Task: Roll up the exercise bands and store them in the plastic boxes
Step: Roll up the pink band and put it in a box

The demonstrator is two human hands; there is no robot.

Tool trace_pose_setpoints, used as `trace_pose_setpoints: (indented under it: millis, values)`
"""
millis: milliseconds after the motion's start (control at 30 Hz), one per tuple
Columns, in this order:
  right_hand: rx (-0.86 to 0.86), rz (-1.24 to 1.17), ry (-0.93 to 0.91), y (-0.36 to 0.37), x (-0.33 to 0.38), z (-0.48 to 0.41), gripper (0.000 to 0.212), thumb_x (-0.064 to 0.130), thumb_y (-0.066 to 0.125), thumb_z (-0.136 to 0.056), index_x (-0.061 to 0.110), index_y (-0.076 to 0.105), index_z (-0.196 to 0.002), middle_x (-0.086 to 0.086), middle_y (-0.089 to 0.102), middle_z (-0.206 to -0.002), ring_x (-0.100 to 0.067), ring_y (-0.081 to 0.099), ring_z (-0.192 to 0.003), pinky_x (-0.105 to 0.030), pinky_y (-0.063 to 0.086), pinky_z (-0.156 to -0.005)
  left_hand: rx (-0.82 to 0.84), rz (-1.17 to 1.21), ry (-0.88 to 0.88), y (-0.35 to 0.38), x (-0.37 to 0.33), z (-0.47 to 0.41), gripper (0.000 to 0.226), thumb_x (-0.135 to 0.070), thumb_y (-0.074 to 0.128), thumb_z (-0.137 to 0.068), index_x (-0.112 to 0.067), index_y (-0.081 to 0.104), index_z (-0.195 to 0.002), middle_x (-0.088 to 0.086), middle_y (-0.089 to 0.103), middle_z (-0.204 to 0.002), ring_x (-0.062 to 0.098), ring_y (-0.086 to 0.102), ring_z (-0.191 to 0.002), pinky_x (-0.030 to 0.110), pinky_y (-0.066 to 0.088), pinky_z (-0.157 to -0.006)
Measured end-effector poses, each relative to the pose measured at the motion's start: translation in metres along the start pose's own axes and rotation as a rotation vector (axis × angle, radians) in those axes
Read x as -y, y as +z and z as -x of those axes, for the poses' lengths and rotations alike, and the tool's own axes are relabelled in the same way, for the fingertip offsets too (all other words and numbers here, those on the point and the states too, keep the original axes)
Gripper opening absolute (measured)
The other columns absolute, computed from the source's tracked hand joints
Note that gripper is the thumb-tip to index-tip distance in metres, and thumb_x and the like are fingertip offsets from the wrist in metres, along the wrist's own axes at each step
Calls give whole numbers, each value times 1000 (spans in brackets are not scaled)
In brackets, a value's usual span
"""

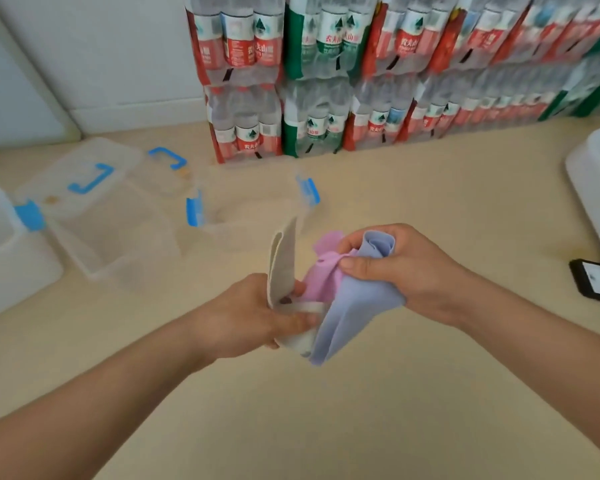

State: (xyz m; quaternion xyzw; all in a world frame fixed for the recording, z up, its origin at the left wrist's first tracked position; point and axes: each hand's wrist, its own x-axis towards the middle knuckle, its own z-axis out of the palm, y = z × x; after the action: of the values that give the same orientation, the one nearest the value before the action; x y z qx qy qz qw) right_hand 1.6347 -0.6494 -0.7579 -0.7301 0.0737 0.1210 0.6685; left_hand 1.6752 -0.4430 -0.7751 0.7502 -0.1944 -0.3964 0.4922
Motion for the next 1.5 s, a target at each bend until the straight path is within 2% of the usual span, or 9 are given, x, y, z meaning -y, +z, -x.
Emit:
trace_pose_setpoints:
  millis: [233, 367, 567, 867, 967, 1100, 1267, 1400, 1500]
  values:
    - [3, -230, -34, 31, -10, 18, 18, 20, 65, -78, 15, 66, -95, 1, 64, -95, -15, 59, -87, -26, 48, -78, -209, 535, 103, 30, -18, 5, 19, -19, 57, -92, -11, 70, -104, 10, 72, -106, 20, 68, -99, 35, 56, -81]
    - [169, 129, -143, 45, 1, 15, 79, 7, 77, -73, 45, 43, -134, 16, 49, -136, -8, 46, -127, -31, 44, -102, -294, 668, 101, 26, -19, 14, 25, -15, 45, -96, -12, 67, -107, 9, 72, -106, 22, 68, -100, 37, 56, -76]
    - [65, 391, -177, 59, 4, 18, 87, 2, 61, -74, 63, 29, -127, 8, 49, -82, -10, 45, -65, -15, 43, -66, -705, 683, 181, -5, -20, 24, 14, -11, 54, -86, -18, 65, -90, 2, 66, -83, 11, 64, -75, 25, 53, -62]
    - [254, 527, -98, 31, 24, 18, 70, 10, 59, -62, 57, 53, -115, 30, 65, -82, 1, 64, -83, -8, 43, -68, -986, 1116, 468, -99, -30, 69, 18, -1, 48, -86, -7, 57, -100, 6, 61, -77, 14, 61, -63, 28, 53, -65]
    - [219, 525, 4, 19, 16, 18, 57, 31, 64, -52, 58, 61, -102, 18, 67, -73, -1, 61, -70, -16, 43, -64, -1052, 789, 414, -120, -19, 88, 20, 0, 46, -87, -12, 60, -94, 2, 64, -81, 14, 61, -73, 25, 52, -62]
    - [86, 571, 0, 20, 19, 13, 34, 8, 70, -69, 40, 73, -79, 11, 58, -51, -11, 50, -54, -29, 36, -61, -1017, 163, 88, -118, 11, 103, 24, -10, 51, -91, -18, 68, -77, 5, 65, -67, 13, 58, -52, 26, 49, -52]
    - [9, 414, 19, 37, 12, 16, 25, 21, 83, -62, 32, 75, -82, 0, 73, -80, -22, 64, -75, -35, 47, -77, -1021, -292, -223, -119, 87, 121, 16, -14, 57, -85, -20, 67, -74, 1, 64, -60, 14, 59, -50, 29, 52, -56]
    - [33, 368, 50, 53, 4, 19, 66, 57, 86, -31, 30, 74, -90, -7, 73, -87, -25, 66, -80, -38, 49, -80, -844, -470, -655, -105, 139, 129, 29, -17, 54, -84, -13, 60, -112, 12, 63, -111, 31, 61, -102, 33, 49, -82]
    - [91, 388, 2, 67, 5, 22, 33, 32, 86, -56, 37, 73, -86, 4, 71, -89, -15, 63, -84, -27, 45, -77, -754, -481, -520, -83, 132, 121, 57, -17, 60, -87, -11, 40, -139, 12, 43, -142, 27, 48, -125, 25, 38, -99]
